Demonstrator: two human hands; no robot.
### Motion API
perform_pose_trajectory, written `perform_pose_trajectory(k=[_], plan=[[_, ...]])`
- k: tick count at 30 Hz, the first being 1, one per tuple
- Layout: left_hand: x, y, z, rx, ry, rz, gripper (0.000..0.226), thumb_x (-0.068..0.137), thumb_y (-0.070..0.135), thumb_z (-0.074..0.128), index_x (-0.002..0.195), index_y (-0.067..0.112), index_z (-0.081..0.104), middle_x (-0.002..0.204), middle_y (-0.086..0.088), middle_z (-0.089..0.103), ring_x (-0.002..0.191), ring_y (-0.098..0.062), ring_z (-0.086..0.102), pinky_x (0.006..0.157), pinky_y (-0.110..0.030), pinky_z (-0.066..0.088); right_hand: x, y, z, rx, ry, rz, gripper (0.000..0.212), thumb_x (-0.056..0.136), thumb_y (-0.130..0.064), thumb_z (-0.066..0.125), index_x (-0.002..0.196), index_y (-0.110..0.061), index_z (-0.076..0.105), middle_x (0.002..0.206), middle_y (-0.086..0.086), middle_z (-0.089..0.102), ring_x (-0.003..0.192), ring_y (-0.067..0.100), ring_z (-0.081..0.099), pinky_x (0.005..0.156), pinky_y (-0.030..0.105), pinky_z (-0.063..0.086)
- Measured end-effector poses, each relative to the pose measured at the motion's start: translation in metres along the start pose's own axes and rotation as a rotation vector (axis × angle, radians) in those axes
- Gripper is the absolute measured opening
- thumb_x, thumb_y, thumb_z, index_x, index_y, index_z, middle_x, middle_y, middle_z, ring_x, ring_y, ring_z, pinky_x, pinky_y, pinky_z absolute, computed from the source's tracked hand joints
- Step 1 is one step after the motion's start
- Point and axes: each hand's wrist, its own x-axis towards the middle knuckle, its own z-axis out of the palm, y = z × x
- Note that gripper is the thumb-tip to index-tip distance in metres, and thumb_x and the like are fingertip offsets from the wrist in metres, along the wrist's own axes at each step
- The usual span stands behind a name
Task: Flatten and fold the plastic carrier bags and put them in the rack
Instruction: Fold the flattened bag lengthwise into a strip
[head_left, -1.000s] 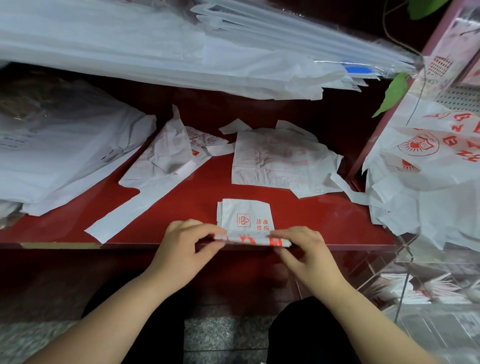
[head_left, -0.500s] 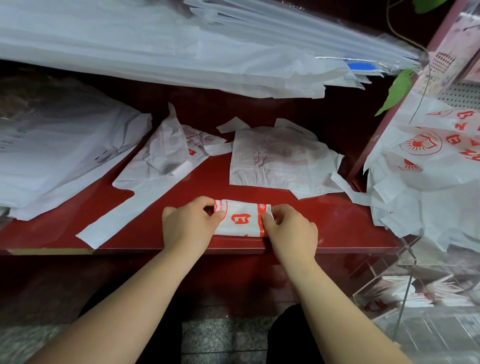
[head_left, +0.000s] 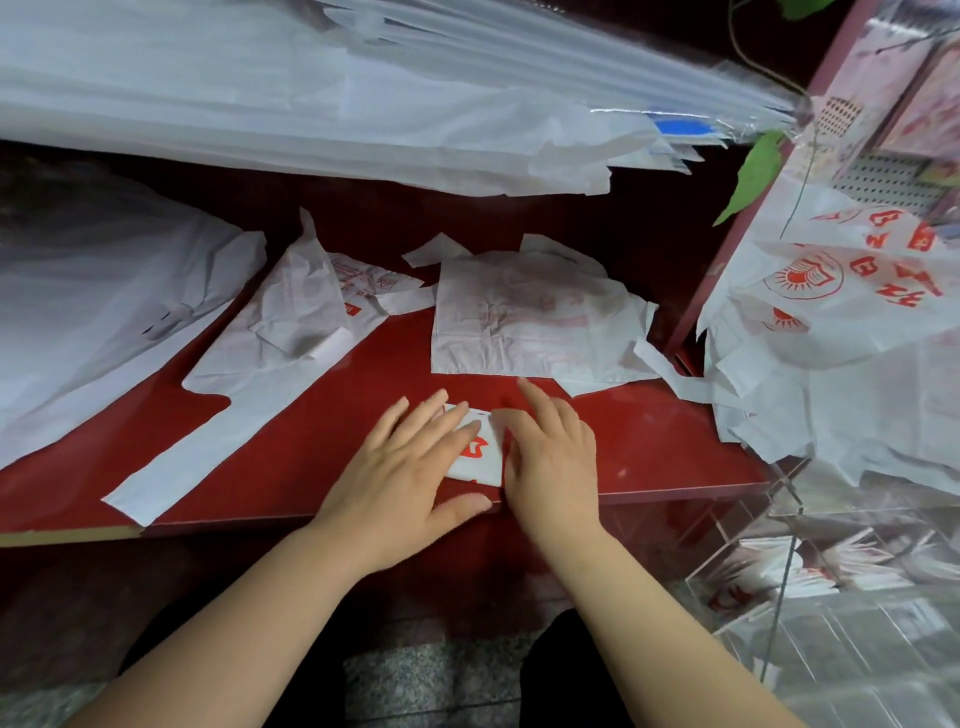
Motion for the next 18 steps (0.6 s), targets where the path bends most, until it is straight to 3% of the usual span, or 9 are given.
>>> perform_pose_trajectory(k=[2,3,5,7,8,10,13,16,18], plan=[[0.002,0.000,-0.003,-0.041,-0.196,-0.040,0.117,0.059,0.088,-0.012,0.146,0.018,0.021,0.151,0.007,0.007,0.135,-0.003,-0.004,0.111,-0.023,-0.005,-0.001,0.004,-0.002,0.044,-0.080,-0.124,0.033,0.077,-0.021,0.040,0.086,-0.017,0.072,0.104,0.005,0.070,0.099,0.029,0.065,0.079,0.044,0.051],[0.002,0.000,-0.003,-0.052,-0.274,-0.074,0.126,0.044,0.093,-0.009,0.148,0.022,0.003,0.150,0.012,-0.011,0.129,0.000,-0.019,0.107,-0.021,-0.014,-0.002,0.007,-0.002,0.057,-0.127,-0.178,0.033,0.079,-0.022,0.041,0.089,-0.016,0.072,0.103,0.004,0.070,0.099,0.027,0.065,0.081,0.045,0.051],[0.003,0.002,-0.002,-0.007,-0.297,-0.076,0.114,0.055,0.089,0.017,0.146,0.026,-0.011,0.149,0.013,-0.019,0.131,-0.001,-0.025,0.102,-0.021,-0.017,-0.007,0.013,-0.004,0.082,-0.221,-0.223,0.038,0.081,-0.031,0.042,0.097,-0.013,0.070,0.104,0.005,0.070,0.100,0.026,0.066,0.086,0.043,0.047],[-0.001,-0.001,0.001,-0.023,-0.193,-0.051,0.103,0.072,0.070,0.051,0.148,0.022,0.001,0.151,0.010,-0.005,0.142,-0.010,-0.002,0.107,-0.019,-0.007,-0.012,0.018,-0.008,0.118,-0.300,-0.225,0.050,0.078,-0.044,0.044,0.105,-0.009,0.068,0.110,0.008,0.068,0.105,0.028,0.063,0.092,0.040,0.036],[-0.002,-0.001,-0.002,-0.007,-0.133,-0.016,0.105,0.064,0.062,0.068,0.146,0.016,0.021,0.152,0.001,0.018,0.140,-0.016,0.022,0.107,-0.018,0.007,-0.014,0.021,-0.010,0.123,-0.316,-0.231,0.056,0.075,-0.049,0.044,0.107,-0.008,0.067,0.113,0.009,0.066,0.107,0.029,0.062,0.093,0.040,0.033],[-0.004,-0.004,0.000,-0.014,-0.088,0.015,0.101,0.035,0.052,0.087,0.123,0.017,0.051,0.121,-0.006,0.062,0.111,-0.020,0.055,0.088,-0.023,0.027,-0.018,0.025,-0.013,0.117,-0.316,-0.252,0.058,0.070,-0.050,0.045,0.105,-0.009,0.066,0.111,0.009,0.067,0.104,0.028,0.063,0.093,0.041,0.038],[-0.012,-0.005,0.007,-0.119,0.059,0.093,0.064,0.053,0.044,0.072,0.109,0.023,0.047,0.099,0.001,0.068,0.090,-0.012,0.044,0.073,-0.024,0.028,-0.021,0.028,-0.018,0.125,-0.237,-0.283,0.044,0.066,-0.040,0.045,0.093,-0.012,0.066,0.097,0.003,0.069,0.089,0.019,0.063,0.079,0.023,0.047],[-0.016,-0.002,0.002,-0.123,0.190,0.136,0.038,0.063,0.033,0.044,0.100,0.027,0.049,0.088,0.006,0.068,0.080,-0.009,0.042,0.066,-0.022,0.026,-0.023,0.028,-0.023,0.085,-0.186,-0.279,0.031,0.063,-0.031,0.040,0.079,-0.014,0.061,0.080,0.000,0.064,0.073,0.011,0.038,0.063,0.023,0.027],[-0.016,0.000,0.001,-0.176,0.232,0.154,0.033,0.062,0.026,0.043,0.092,0.027,0.055,0.079,0.008,0.068,0.077,-0.007,0.044,0.065,-0.021,0.026,-0.026,0.029,-0.028,0.092,-0.188,-0.266,0.028,0.063,-0.028,0.039,0.074,-0.015,0.061,0.074,-0.002,0.062,0.068,0.011,0.042,0.059,0.022,0.027]])
